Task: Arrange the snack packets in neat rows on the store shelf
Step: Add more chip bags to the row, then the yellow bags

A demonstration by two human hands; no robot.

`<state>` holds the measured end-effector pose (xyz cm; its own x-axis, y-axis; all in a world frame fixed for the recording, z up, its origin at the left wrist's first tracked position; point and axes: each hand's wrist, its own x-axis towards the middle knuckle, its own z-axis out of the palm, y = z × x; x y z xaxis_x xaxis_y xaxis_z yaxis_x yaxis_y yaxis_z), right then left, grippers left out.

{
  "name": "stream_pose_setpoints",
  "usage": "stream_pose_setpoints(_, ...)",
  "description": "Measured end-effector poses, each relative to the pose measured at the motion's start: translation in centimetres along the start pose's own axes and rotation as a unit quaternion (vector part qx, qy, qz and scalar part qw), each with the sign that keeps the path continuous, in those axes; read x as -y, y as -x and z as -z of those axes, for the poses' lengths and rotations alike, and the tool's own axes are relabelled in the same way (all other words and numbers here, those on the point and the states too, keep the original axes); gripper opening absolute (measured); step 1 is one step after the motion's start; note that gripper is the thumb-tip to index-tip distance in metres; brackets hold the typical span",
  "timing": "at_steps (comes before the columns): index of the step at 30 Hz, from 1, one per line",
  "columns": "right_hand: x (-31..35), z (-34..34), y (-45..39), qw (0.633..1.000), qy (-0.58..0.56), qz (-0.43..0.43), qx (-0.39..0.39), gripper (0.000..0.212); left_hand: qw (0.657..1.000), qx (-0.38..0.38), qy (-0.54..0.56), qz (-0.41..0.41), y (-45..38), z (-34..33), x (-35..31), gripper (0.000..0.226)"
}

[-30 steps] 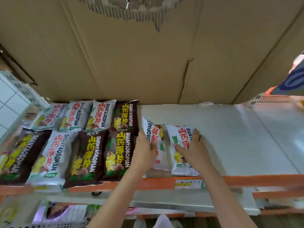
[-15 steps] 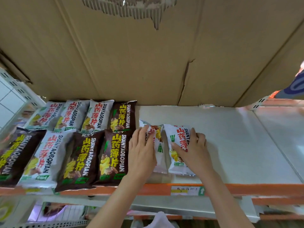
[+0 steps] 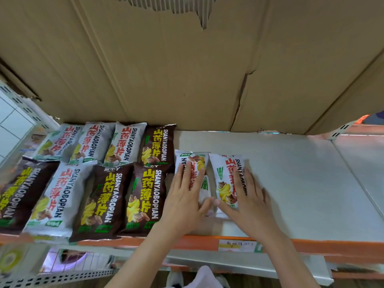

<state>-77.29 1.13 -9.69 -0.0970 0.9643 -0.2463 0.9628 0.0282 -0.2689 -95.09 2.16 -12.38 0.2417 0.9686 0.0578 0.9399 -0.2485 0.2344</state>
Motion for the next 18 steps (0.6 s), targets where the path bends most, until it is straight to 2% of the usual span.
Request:
stream_pose_setpoints(5, 0.2, 0.7, -3.3, 1.0, 0.016, -0.003, 0.0, 0.086, 0.998, 0.051, -0.012, 0.023, -3.7, 0.8, 0.5, 0.09)
stream_pose_setpoints(10, 1.1, 1.2, -7.3, 1.0, 0.022, -0.001, -0.017, 0.083, 0.993, 0.105, -0.024, 0.052, -7.4, 2.0, 1.1, 0.076)
stream_pose_setpoints(18, 2.5, 1.4, -10.0, 0.999, -0.003, -0.036, -0.03, 0.077, 0.99, 0.133, -0.022, 0.038, -9.3, 2.6, 2.0, 0.076)
